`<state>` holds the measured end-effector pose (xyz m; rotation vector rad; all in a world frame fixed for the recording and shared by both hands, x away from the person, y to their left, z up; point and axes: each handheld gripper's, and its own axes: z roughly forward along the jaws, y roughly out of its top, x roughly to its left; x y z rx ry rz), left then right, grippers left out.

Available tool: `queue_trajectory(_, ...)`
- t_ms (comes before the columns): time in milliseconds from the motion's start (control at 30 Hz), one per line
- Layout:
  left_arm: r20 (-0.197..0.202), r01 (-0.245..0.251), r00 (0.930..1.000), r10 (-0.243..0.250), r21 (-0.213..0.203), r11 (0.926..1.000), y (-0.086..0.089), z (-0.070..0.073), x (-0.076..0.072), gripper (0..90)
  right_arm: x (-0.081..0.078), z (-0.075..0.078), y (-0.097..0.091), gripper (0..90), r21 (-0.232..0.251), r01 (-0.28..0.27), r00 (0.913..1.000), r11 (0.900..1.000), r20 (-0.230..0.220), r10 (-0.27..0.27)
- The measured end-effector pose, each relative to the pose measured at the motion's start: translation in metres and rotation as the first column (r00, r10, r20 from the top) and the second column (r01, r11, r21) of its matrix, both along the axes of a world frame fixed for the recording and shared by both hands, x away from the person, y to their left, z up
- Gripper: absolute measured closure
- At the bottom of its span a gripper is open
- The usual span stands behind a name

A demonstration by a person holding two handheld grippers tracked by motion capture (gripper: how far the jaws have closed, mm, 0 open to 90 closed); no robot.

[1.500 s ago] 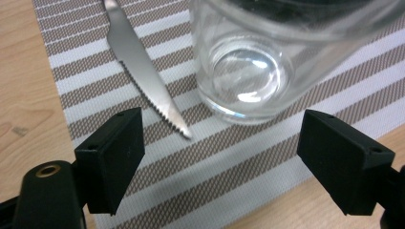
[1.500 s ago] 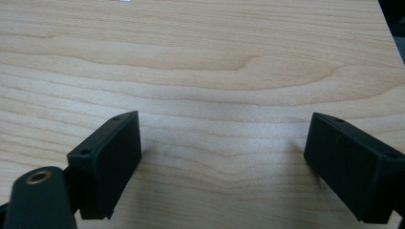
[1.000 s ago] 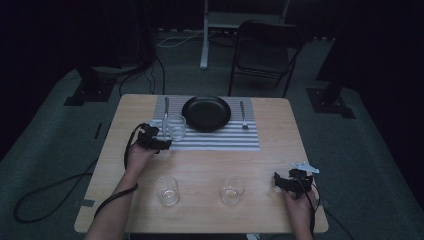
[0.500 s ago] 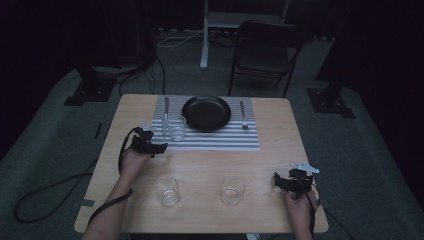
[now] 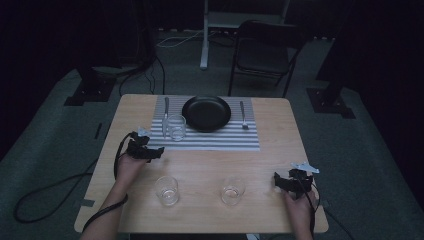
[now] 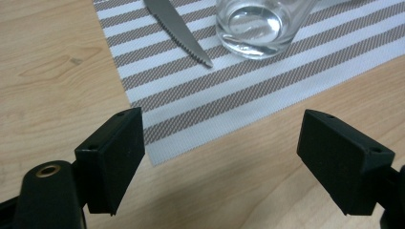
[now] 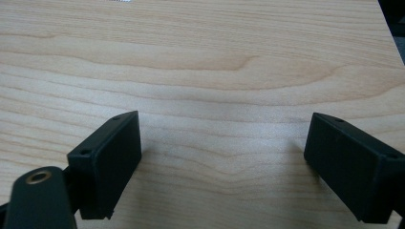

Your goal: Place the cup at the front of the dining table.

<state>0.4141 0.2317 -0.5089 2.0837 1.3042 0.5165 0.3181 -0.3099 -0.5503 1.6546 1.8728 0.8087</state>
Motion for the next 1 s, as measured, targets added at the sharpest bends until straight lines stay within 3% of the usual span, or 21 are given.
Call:
queue_trajectory(367, 0.012, -0.007, 0.9999, 0.007, 0.004, 1.0000, 0.011, -0.001, -0.018, 17.1, 0.000, 0.000, 0.000, 11.9, 0.000, 0.000, 1.0000, 1.0000, 0.000, 0.000)
queue_trajectory(567, 0.010, -0.013, 0.9999, 0.013, -0.014, 0.9998, 0.021, -0.004, -0.027, 17.2, 0.000, 0.000, 0.000, 11.9, 0.000, 0.000, 1.0000, 1.0000, 0.000, 0.000)
queue_trajectory(633, 0.020, -0.018, 0.9996, 0.018, 0.001, 0.9998, 0.023, -0.005, -0.031, 17.1, 0.000, 0.000, 0.000, 11.9, 0.000, 0.000, 1.0000, 1.0000, 0.000, 0.000)
queue_trajectory(1000, 0.037, -0.032, 0.9988, 0.033, -0.044, 0.9985, 0.040, -0.012, -0.047, 17.1, 0.000, 0.000, 0.000, 11.9, 0.000, 0.000, 1.0000, 1.0000, 0.000, 0.000)
